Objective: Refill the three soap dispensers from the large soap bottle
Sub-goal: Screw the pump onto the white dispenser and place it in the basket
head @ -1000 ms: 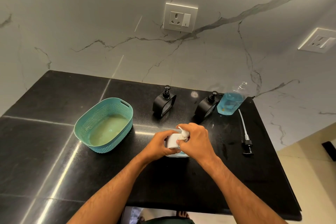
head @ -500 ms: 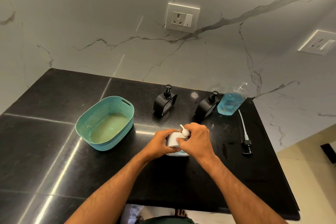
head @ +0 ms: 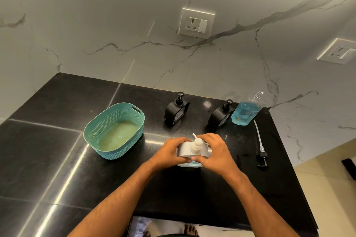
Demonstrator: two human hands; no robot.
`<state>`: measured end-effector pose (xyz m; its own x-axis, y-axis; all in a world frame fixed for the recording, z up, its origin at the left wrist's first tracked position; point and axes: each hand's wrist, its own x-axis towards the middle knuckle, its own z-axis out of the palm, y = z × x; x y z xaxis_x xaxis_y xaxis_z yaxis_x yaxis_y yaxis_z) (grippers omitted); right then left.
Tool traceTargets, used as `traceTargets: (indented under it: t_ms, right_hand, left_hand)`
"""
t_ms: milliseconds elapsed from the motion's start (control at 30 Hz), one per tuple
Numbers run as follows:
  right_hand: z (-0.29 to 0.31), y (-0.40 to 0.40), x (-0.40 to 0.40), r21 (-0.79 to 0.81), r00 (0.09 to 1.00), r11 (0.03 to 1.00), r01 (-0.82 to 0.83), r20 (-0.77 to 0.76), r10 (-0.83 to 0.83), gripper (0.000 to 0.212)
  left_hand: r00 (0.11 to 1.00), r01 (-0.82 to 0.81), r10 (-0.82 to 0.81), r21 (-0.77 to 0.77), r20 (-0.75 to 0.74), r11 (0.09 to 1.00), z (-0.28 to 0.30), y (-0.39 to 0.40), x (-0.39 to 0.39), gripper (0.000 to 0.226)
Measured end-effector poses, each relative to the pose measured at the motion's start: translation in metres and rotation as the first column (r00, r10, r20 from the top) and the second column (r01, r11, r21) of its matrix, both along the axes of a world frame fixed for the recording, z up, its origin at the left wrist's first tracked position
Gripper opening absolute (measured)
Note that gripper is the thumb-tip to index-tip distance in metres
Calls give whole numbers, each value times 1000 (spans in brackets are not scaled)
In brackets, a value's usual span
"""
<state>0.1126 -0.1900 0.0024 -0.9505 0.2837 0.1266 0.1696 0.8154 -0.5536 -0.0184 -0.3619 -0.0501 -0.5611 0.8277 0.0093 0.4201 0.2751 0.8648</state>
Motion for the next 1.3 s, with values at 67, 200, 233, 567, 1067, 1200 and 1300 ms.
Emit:
traceTargets:
  t_ms: [67, 200, 233, 567, 1067, 1200, 1300]
  right_hand:
    - [-1, 8, 6, 12, 997, 1000, -11, 75, 11, 69]
    - [-1, 13, 8, 32, 991, 999, -22, 135, 18, 63]
    - [-1, 13, 6, 24, 991, 1000, -7, 130, 4, 61]
    - [28, -9, -22, -62, 998, 998, -8, -56, 5, 55]
    - [87, -107, -142, -125, 925, 986, -112, -376, 58, 41]
    - [80, -127, -165, -90, 937, 990, -108, -341, 71, 40]
    - [72, -139, -178, -76, 954, 992, -102, -291, 75, 36]
  left_hand:
    - [1000, 6, -7, -11, -22, 1000, 2, -2, -1, 61]
    - [999, 18, -19, -34, -42, 999, 8, -4, -7, 61]
    - [999, 23, -25, -44, -45, 999, 9, -4, -9, 61]
    - [993, 54, -56, -28, -106, 998, 64, -33, -44, 64]
    - [987, -66, 63, -17, -147, 998, 169, -131, -153, 65]
    - [986, -75, 57, -105, -158, 992, 161, -149, -177, 64]
    - [980, -87, 53, -171, -194, 981, 148, -157, -191, 65]
